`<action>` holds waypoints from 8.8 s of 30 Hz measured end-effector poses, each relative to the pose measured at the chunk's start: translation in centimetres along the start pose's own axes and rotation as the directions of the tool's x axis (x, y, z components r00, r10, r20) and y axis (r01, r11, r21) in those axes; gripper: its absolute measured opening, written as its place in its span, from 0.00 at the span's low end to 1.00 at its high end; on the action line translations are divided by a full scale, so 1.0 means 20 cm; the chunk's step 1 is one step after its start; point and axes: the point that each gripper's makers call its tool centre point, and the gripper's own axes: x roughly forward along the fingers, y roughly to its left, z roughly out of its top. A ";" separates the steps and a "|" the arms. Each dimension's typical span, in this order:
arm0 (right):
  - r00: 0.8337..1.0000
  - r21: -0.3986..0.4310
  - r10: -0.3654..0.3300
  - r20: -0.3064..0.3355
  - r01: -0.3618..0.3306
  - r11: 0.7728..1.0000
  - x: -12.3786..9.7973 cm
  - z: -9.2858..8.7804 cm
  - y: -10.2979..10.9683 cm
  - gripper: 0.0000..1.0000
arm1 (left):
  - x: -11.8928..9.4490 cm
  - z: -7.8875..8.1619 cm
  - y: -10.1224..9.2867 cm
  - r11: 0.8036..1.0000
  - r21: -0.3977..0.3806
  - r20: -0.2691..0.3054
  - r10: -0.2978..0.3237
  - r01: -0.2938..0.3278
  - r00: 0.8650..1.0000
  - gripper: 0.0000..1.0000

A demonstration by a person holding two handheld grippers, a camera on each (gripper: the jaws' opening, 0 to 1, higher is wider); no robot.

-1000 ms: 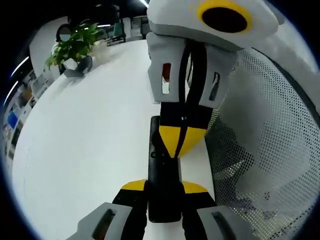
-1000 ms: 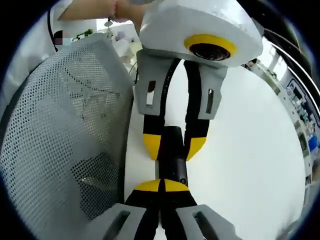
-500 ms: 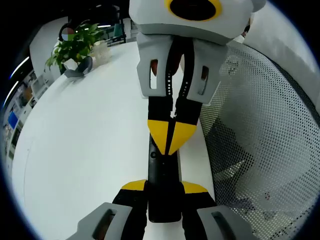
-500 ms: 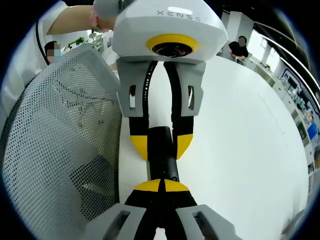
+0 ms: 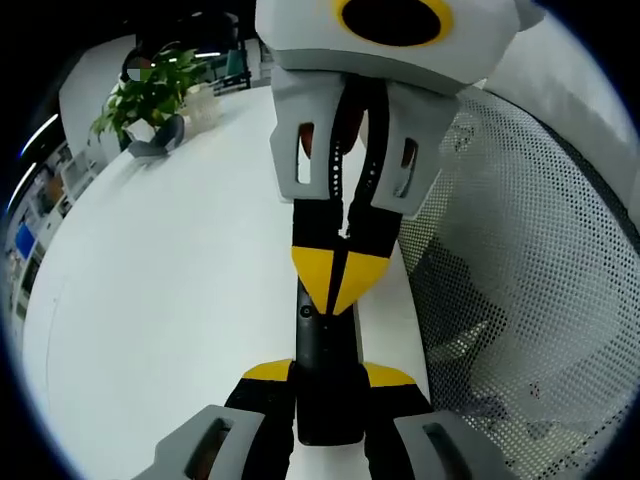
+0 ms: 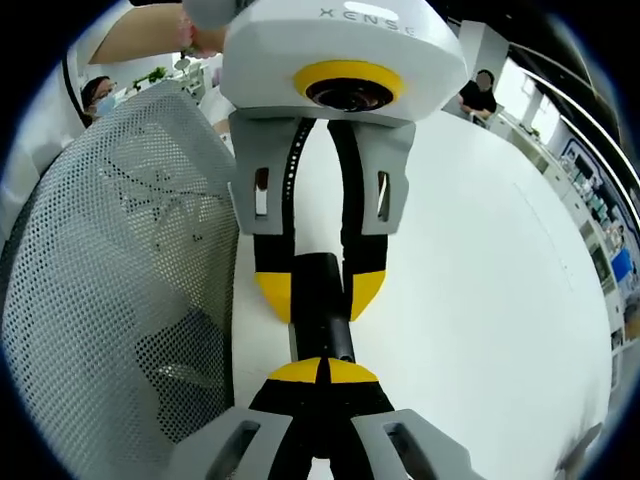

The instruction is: Press the specified remote control buttons in sequence, fully releasing each button before pressing the next.

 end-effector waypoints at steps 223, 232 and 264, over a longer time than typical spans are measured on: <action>0.995 0.177 0.003 -0.104 0.015 0.984 -0.06 -0.27 -0.77 0.24 | -1.16 0.24 0.10 0.533 -0.749 0.384 0.833 -0.393 0.399 1.00; 0.987 0.134 0.005 -0.159 0.017 0.991 -0.05 -0.28 -0.90 0.24 | -1.19 0.22 0.08 0.517 -0.763 0.377 0.843 -0.388 0.384 1.00; 0.942 0.610 -0.265 0.205 0.089 0.787 -0.20 -0.24 -1.00 0.71 | -1.16 0.11 0.08 0.463 -0.803 0.319 0.866 -0.375 0.386 1.00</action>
